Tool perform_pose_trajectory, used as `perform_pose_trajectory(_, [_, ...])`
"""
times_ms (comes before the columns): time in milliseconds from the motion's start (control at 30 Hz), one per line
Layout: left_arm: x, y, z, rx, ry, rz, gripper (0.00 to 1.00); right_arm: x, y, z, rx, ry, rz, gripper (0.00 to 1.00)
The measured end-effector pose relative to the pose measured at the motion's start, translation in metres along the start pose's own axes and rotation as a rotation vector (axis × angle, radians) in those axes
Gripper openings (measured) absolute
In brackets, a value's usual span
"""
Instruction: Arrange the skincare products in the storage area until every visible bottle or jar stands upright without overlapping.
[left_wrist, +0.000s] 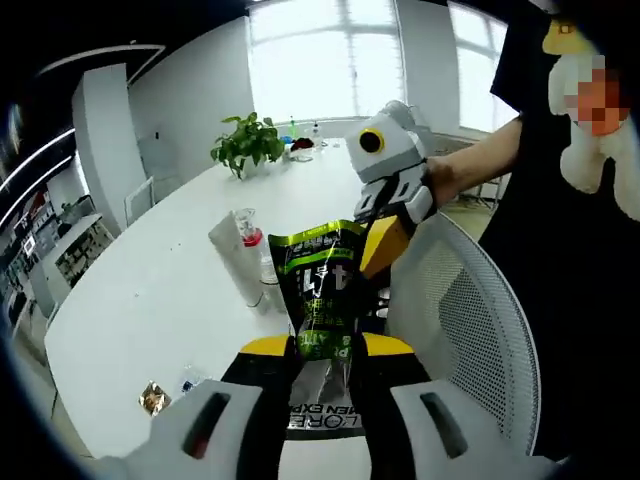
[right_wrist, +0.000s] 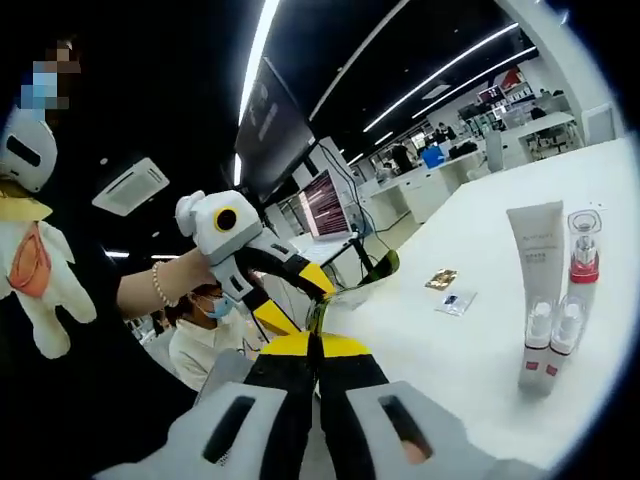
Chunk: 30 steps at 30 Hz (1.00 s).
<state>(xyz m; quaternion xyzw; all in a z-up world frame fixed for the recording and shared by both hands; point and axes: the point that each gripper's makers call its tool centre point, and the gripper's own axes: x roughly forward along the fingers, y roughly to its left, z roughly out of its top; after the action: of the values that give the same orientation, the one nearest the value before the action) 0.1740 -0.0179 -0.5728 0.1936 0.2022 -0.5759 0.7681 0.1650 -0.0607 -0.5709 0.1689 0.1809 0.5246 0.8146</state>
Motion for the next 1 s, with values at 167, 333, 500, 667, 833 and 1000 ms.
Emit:
perform_pose_trajectory(167, [-0.007, 0.023, 0.01, -0.139, -0.119, 0.158, 0.33, -0.009, -0.012, 0.008, 0.034, -0.073, -0.079, 0.01])
perform_pose_trajectory(333, [-0.019, 0.036, 0.014, -0.332, -0.236, 0.267, 0.41, -0.017, -0.019, 0.023, 0.074, -0.166, -0.12, 0.01])
perform_pose_trajectory(500, [-0.025, 0.046, 0.001, -0.435, -0.263, 0.325, 0.47, -0.022, -0.023, 0.043, 0.123, -0.282, -0.141, 0.01])
perform_pose_trajectory(667, [-0.024, 0.043, -0.001, -0.582, -0.345, 0.312, 0.51, -0.025, -0.019, 0.064, 0.159, -0.376, -0.123, 0.01])
perform_pose_trajectory(833, [-0.023, 0.033, 0.021, -0.68, -0.493, 0.234, 0.56, -0.025, -0.011, 0.08, 0.198, -0.465, -0.071, 0.01])
perform_pose_trajectory(1000, [-0.024, 0.027, 0.05, -0.844, -0.687, 0.145, 0.56, -0.023, -0.005, 0.085, 0.255, -0.54, -0.036, 0.01])
